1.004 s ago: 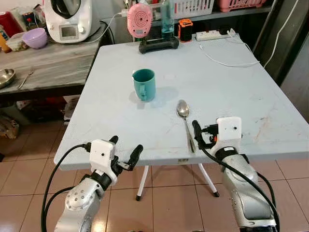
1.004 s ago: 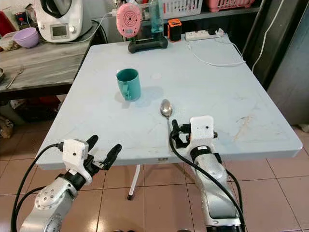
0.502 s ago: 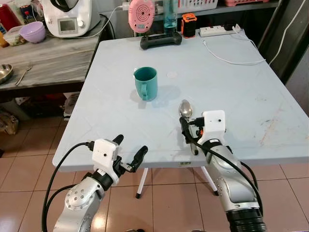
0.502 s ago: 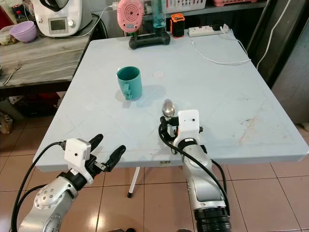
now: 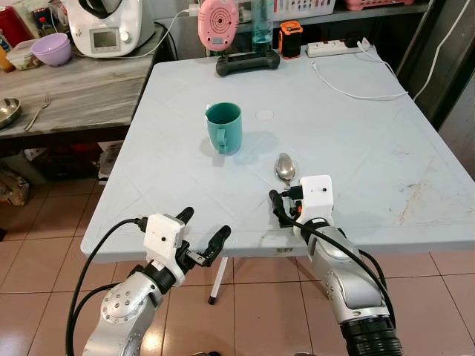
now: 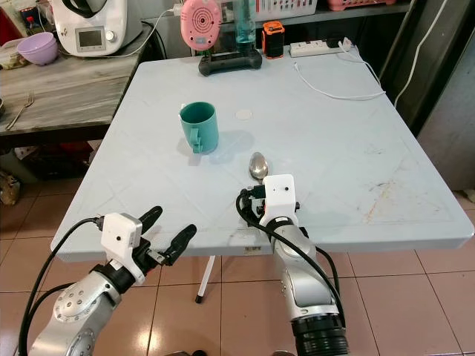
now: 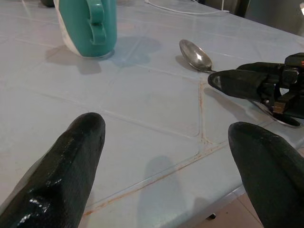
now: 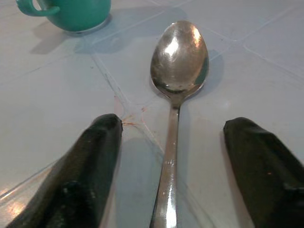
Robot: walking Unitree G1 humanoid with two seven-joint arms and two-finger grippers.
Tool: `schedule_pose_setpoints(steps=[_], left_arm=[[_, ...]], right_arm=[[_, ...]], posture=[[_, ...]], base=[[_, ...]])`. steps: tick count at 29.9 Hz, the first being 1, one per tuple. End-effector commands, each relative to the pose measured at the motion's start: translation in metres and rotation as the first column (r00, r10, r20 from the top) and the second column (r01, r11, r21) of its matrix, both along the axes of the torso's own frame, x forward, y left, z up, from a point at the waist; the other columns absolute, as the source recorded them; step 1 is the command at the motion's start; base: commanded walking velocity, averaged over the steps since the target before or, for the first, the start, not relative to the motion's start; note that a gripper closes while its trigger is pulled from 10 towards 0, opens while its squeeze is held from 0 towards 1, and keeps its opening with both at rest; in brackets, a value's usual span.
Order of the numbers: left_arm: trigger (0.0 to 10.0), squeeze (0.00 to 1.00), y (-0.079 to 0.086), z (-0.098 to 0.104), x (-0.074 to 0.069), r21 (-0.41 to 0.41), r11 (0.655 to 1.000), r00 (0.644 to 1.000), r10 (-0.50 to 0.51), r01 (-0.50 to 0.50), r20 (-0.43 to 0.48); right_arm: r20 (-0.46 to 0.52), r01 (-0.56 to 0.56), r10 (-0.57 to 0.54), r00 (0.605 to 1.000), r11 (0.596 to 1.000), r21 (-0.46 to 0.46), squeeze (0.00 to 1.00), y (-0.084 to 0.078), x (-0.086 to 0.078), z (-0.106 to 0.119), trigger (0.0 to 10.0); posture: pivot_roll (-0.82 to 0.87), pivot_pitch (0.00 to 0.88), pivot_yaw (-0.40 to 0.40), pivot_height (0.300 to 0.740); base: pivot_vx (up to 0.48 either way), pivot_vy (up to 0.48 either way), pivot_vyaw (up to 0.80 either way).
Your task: Setting the table
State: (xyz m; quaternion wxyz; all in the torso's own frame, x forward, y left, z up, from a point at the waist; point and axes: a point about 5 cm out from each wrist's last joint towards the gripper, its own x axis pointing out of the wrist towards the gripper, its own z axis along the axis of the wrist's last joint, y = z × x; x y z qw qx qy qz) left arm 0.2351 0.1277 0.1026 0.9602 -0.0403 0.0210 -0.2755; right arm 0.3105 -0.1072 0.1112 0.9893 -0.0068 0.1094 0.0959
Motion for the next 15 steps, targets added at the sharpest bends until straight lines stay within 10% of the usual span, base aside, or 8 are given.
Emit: schedule_pose_setpoints(steps=[1, 15], left_arm=[[10.0, 0.00, 0.000, 0.002, 0.000, 0.007, 1.000, 1.000, -0.014, 0.014, 0.002], [10.0, 0.00, -0.004, 0.001, -0.004, -0.003, 0.999, 0.999, -0.038, 0.038, -0.001]], right_arm=[[-0.055, 0.000, -0.001, 0.998, 1.000, -0.025, 0.00, 0.004, 0.002, -0.006, 0.0], [-0.082, 0.057, -0.060, 0.995, 0.997, -0.044, 0.00, -0.010, 0.005, -0.007, 0.0]], posture=[[-0.12, 0.114, 0.122, 0.740], [-0.12, 0.117, 0.122, 0.740]], base=[[0.000, 0.000, 0.00], [0.000, 0.000, 0.00]])
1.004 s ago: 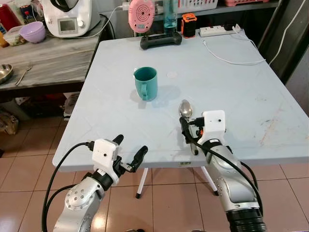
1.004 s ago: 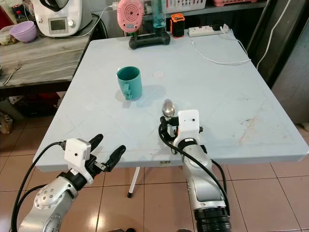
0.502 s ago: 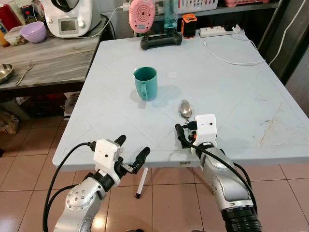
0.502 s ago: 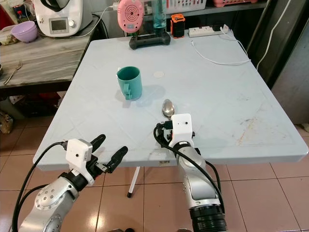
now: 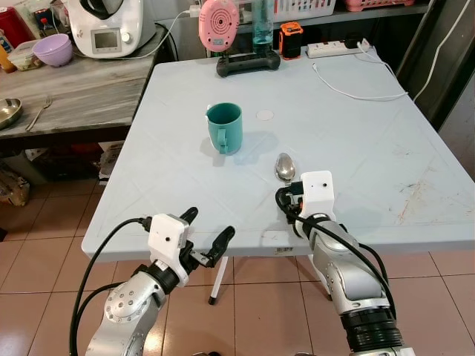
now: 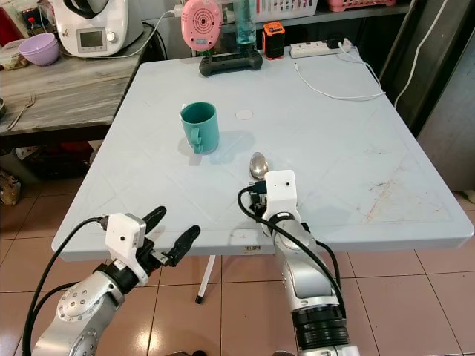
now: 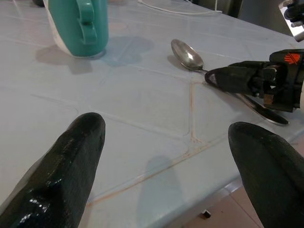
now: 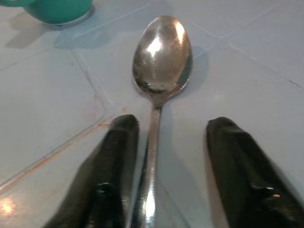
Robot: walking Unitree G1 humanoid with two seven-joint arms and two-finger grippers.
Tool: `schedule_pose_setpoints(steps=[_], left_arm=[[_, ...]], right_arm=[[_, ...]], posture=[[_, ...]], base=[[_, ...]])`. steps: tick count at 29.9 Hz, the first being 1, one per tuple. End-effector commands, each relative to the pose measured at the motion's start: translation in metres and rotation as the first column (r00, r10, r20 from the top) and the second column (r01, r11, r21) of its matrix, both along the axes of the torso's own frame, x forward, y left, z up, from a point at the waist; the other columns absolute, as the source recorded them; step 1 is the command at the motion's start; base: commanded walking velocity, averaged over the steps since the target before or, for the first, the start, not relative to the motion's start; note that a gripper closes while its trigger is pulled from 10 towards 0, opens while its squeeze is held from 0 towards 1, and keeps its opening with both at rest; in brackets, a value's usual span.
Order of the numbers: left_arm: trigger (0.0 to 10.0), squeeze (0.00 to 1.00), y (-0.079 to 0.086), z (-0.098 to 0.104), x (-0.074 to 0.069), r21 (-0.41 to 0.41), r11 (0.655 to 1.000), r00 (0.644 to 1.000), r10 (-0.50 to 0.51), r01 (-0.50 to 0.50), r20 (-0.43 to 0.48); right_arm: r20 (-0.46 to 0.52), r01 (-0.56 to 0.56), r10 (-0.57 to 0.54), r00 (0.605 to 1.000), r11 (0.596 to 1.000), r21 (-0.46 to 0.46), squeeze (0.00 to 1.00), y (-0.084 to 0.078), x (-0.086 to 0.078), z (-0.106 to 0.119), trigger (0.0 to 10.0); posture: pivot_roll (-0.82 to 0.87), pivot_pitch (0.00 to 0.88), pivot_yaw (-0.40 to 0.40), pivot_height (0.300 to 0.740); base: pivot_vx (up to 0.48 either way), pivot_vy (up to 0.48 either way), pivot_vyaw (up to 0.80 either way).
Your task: Setting the table
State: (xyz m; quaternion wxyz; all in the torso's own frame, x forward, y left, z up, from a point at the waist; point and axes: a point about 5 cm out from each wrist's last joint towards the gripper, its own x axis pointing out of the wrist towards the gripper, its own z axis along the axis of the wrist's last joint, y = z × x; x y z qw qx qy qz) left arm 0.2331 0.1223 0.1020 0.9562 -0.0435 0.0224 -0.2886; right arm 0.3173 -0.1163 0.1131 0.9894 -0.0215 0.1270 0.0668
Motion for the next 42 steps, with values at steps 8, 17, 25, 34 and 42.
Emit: schedule_pose_setpoints(steps=[8, 17, 25, 34, 42], left_arm=[[10.0, 0.00, -0.002, 0.005, -0.008, -0.031, 0.994, 0.994, -0.110, 0.109, -0.020], [10.0, 0.00, -0.004, 0.005, -0.011, -0.038, 0.985, 0.985, -0.168, 0.167, -0.043], [10.0, 0.00, -0.002, 0.006, -0.011, -0.037, 0.984, 0.983, -0.174, 0.173, -0.054], [10.0, 0.00, -0.005, 0.012, -0.012, -0.034, 0.985, 0.984, -0.173, 0.172, -0.047], [10.0, 0.00, -0.002, 0.020, -0.009, -0.004, 0.994, 0.994, -0.109, 0.109, -0.004]], right_arm=[[-0.070, 0.010, -0.011, 0.997, 1.000, -0.014, 0.00, -0.004, -0.005, -0.014, 0.0], [-0.078, 0.011, -0.013, 0.997, 1.000, -0.020, 0.00, -0.005, -0.004, -0.015, 0.0], [-0.090, 0.004, -0.007, 0.996, 0.999, -0.036, 0.00, -0.007, -0.004, -0.018, 0.0], [-0.097, 0.007, -0.011, 0.995, 0.999, -0.042, 0.00, -0.008, -0.005, -0.020, 0.0], [0.035, 0.017, -0.018, 0.999, 1.000, 0.026, 0.00, -0.009, -0.002, -0.001, 0.0]], posture=[[-0.13, 0.117, 0.123, 0.740], [-0.13, 0.116, 0.123, 0.740], [-0.13, 0.114, 0.122, 0.740], [-0.12, 0.109, 0.120, 0.740], [-0.12, 0.109, 0.121, 0.740]], base=[[0.000, 0.000, 0.00], [0.000, 0.000, 0.00], [0.000, 0.000, 0.00], [0.000, 0.000, 0.00], [0.000, 0.000, 0.00]])
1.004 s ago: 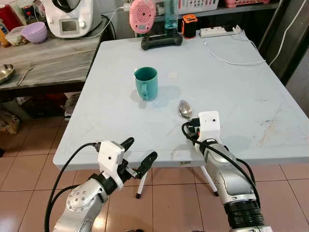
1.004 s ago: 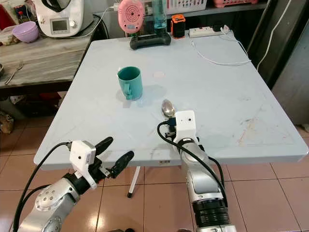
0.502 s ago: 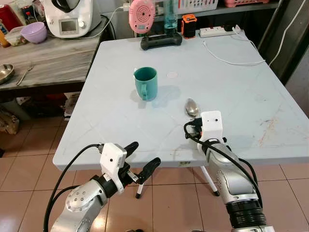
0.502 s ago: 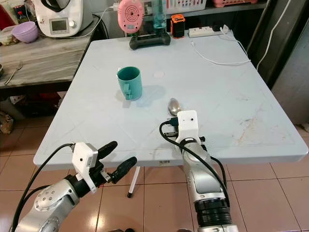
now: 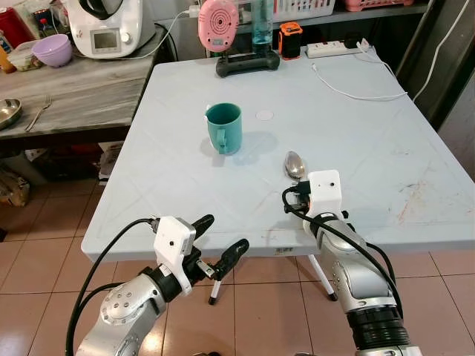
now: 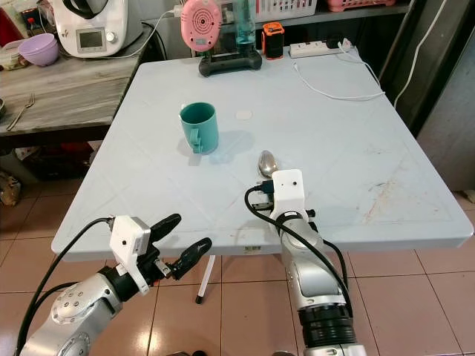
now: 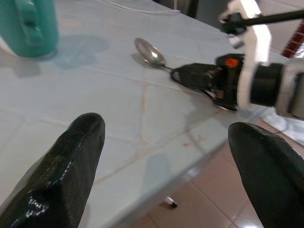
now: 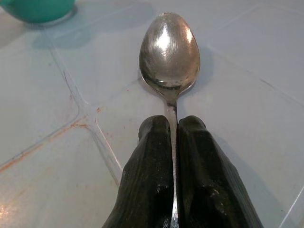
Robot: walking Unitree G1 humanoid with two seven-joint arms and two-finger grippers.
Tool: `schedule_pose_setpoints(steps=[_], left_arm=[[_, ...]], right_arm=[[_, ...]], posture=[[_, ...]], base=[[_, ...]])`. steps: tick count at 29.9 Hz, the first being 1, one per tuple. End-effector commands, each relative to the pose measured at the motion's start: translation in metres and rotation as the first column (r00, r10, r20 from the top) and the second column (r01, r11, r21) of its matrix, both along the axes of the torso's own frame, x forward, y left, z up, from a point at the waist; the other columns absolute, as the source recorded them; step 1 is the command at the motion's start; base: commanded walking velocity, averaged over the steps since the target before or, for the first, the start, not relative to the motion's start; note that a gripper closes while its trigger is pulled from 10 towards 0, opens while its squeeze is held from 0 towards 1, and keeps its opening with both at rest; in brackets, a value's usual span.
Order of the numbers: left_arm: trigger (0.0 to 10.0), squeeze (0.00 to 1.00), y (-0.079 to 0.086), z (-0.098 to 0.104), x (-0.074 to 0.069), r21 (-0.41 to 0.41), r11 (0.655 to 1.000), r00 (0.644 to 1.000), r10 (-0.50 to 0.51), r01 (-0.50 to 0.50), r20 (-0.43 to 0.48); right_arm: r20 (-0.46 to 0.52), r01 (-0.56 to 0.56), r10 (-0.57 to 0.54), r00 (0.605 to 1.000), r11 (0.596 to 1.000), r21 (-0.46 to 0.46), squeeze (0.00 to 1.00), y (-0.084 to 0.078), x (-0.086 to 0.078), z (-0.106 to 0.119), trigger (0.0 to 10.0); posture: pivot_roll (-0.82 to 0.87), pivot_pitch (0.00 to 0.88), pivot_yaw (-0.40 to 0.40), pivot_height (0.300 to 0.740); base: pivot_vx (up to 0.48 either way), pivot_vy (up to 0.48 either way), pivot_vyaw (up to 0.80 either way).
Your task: Setting the table
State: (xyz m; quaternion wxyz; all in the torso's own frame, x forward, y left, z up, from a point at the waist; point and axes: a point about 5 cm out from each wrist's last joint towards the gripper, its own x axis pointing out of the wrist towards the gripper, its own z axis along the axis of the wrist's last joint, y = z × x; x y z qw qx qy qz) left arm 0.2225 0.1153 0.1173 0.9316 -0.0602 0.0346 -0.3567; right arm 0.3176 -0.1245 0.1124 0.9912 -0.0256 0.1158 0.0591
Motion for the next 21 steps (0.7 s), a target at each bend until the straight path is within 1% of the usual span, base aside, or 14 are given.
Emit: schedule_pose_setpoints(steps=[1, 2, 4, 6, 8, 9, 12, 13, 14, 15, 16, 21], left_arm=[[10.0, 0.00, 0.007, 0.007, 0.003, 0.031, 0.997, 0.997, 0.069, -0.071, 0.044], [10.0, 0.00, 0.008, 0.007, 0.004, 0.032, 0.996, 0.996, 0.077, -0.078, 0.047], [10.0, 0.00, 0.011, 0.008, 0.008, 0.038, 0.992, 0.991, 0.121, -0.124, 0.063], [10.0, 0.00, 0.018, 0.005, 0.017, 0.034, 0.979, 0.978, 0.200, -0.202, 0.065], [10.0, 0.00, 0.021, 0.002, 0.020, 0.032, 0.971, 0.971, 0.233, -0.235, 0.059], [10.0, 0.00, 0.025, 0.000, 0.024, 0.042, 0.959, 0.959, 0.278, -0.281, 0.054], [10.0, 0.00, 0.033, -0.006, 0.029, 0.055, 0.935, 0.936, 0.348, -0.350, 0.042], [10.0, 0.00, 0.041, -0.008, 0.032, 0.055, 0.910, 0.912, 0.409, -0.411, 0.035], [10.0, 0.00, 0.041, -0.008, 0.032, 0.055, 0.910, 0.912, 0.409, -0.411, 0.035], [10.0, 0.00, 0.044, -0.008, 0.033, 0.058, 0.903, 0.905, 0.424, -0.425, 0.033], [10.0, 0.00, 0.046, -0.010, 0.034, 0.051, 0.895, 0.897, 0.442, -0.443, 0.029], [10.0, 0.00, 0.049, -0.012, 0.039, 0.072, 0.882, 0.885, 0.463, -0.465, 0.044]], right_arm=[[0.068, -0.001, -0.002, 0.998, 0.999, 0.042, 0.00, -0.001, -0.001, 0.009, 0.0], [0.078, -0.002, -0.001, 0.997, 0.999, 0.043, 0.00, -0.001, -0.001, 0.011, 0.0], [0.137, -0.007, 0.000, 0.991, 0.999, 0.047, 0.00, -0.002, 0.000, 0.021, 0.0], [0.233, 0.001, -0.013, 0.972, 0.999, 0.053, 0.00, -0.005, 0.001, 0.039, 0.0], [0.263, 0.005, -0.018, 0.965, 0.999, 0.048, 0.00, -0.006, 0.001, 0.045, 0.0], [0.295, 0.007, -0.022, 0.955, 0.999, 0.050, 0.00, -0.007, 0.000, 0.052, 0.0], [0.339, 0.011, -0.024, 0.940, 0.999, 0.041, 0.00, -0.007, -0.001, 0.061, 0.0], [0.362, 0.009, -0.018, 0.932, 1.000, 0.027, 0.00, -0.007, -0.002, 0.065, 9.6], [0.362, 0.009, -0.018, 0.932, 1.000, 0.027, 0.00, -0.007, -0.002, 0.065, 9.6], [0.364, 0.006, -0.015, 0.931, 1.000, 0.026, 0.00, -0.006, -0.002, 0.066, 10.0], [0.365, 0.003, -0.014, 0.931, 1.000, 0.031, 0.00, -0.006, -0.003, 0.065, 10.0], [0.374, -0.004, -0.005, 0.928, 1.000, 0.023, 0.00, -0.007, -0.004, 0.064, 10.0]], posture=[[-0.12, 0.109, 0.121, 0.740], [-0.12, 0.109, 0.121, 0.740], [-0.12, 0.109, 0.121, 0.740], [-0.12, 0.099, 0.121, 0.740], [-0.12, 0.099, 0.121, 0.740], [-0.12, 0.096, 0.119, 0.740], [-0.12, 0.096, 0.119, 0.740], [-0.13, 0.093, 0.119, 0.740], [-0.13, 0.093, 0.119, 0.740], [-0.13, 0.093, 0.119, 0.740], [-0.12, 0.091, 0.116, 0.740], [-0.13, 0.089, 0.114, 0.740]], base=[[0.000, 0.000, 0.00], [0.000, 0.000, 0.00], [0.000, 0.000, 0.00], [0.000, 0.000, 0.00], [0.000, 0.000, 0.00], [0.000, 0.000, 0.00], [0.000, 0.000, 0.00], [0.000, 0.000, 0.00], [0.000, 0.000, 0.00], [0.000, 0.000, 0.00], [0.000, 0.000, 0.00], [0.000, 0.000, 0.00]])
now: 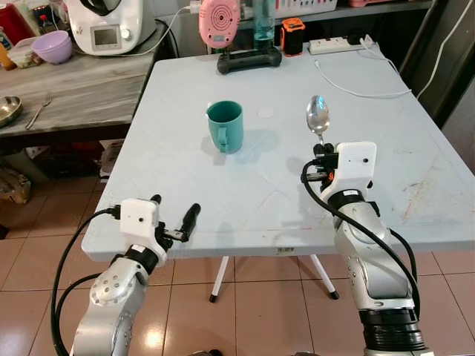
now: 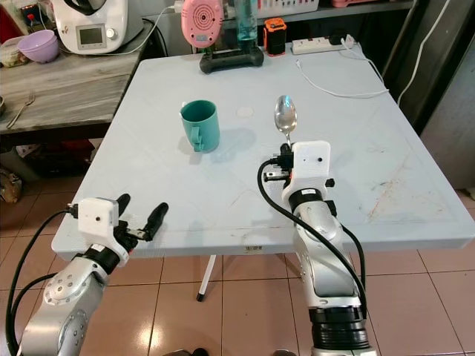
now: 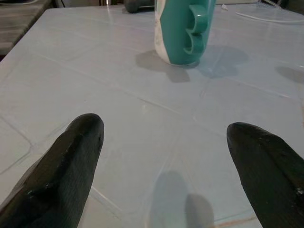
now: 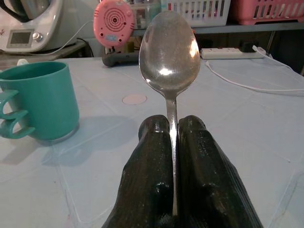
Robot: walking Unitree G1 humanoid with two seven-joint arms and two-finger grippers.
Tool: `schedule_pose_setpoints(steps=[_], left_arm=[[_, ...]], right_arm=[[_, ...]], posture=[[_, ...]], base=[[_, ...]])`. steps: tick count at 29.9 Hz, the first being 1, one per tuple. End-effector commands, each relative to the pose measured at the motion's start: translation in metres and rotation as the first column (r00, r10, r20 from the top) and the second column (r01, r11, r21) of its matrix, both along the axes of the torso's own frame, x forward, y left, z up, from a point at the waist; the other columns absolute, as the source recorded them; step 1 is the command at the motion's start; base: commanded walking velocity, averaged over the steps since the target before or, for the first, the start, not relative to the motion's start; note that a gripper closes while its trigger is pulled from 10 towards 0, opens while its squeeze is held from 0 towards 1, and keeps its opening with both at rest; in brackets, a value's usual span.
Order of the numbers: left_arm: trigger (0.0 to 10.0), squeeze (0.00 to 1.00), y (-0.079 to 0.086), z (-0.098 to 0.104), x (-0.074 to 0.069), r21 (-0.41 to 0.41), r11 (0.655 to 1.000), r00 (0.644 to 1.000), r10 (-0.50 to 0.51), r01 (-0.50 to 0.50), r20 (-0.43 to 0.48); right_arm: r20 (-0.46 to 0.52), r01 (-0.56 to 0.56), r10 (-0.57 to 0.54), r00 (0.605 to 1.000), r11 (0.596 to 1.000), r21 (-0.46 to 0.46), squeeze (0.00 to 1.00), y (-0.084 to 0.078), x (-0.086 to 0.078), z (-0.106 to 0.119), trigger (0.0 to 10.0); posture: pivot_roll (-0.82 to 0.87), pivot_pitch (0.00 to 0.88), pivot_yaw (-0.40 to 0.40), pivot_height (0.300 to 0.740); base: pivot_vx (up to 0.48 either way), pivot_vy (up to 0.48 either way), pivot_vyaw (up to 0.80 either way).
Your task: Setting the table
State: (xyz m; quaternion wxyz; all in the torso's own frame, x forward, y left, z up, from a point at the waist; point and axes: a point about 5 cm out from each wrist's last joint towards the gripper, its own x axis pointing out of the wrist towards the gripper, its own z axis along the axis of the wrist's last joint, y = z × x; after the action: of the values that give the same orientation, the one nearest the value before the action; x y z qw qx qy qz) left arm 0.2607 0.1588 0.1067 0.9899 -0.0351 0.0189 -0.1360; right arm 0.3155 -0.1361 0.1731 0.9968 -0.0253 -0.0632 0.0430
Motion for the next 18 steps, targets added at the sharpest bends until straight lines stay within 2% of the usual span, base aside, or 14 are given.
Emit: schedule_pose_setpoints(steps=[1, 4, 18], left_arm=[[10.0, 0.00, 0.0062, -0.0027, 0.0010, 0.031, 0.999, 0.999, 0.033, -0.033, -0.005], [10.0, 0.00, 0.0072, -0.0048, 0.0017, 0.023, 0.998, 0.999, 0.051, -0.050, -0.009], [10.0, 0.00, 0.0073, -0.0071, 0.0033, 0.034, 0.998, 0.999, 0.053, -0.053, -0.004]], right_arm=[[0.025, -0.024, 0.024, 0.999, 1.000, 0.000, 0.00, 0.0048, -0.0022, 0.0035, 10.0], [0.030, -0.022, 0.021, 0.999, 1.000, 0.004, 0.00, 0.0048, -0.0024, 0.0044, 10.0], [0.023, -0.009, 0.009, 1.000, 1.000, 0.017, 0.00, 0.0006, -0.0039, 0.0024, 10.0]], posture=[[-0.13, 0.088, 0.113, 0.740], [-0.13, 0.087, 0.113, 0.740], [-0.13, 0.091, 0.110, 0.740]], base=[[0.000, 0.000, 0.00], [0.000, 0.081, 0.00], [0.000, 0.351, 0.00]])
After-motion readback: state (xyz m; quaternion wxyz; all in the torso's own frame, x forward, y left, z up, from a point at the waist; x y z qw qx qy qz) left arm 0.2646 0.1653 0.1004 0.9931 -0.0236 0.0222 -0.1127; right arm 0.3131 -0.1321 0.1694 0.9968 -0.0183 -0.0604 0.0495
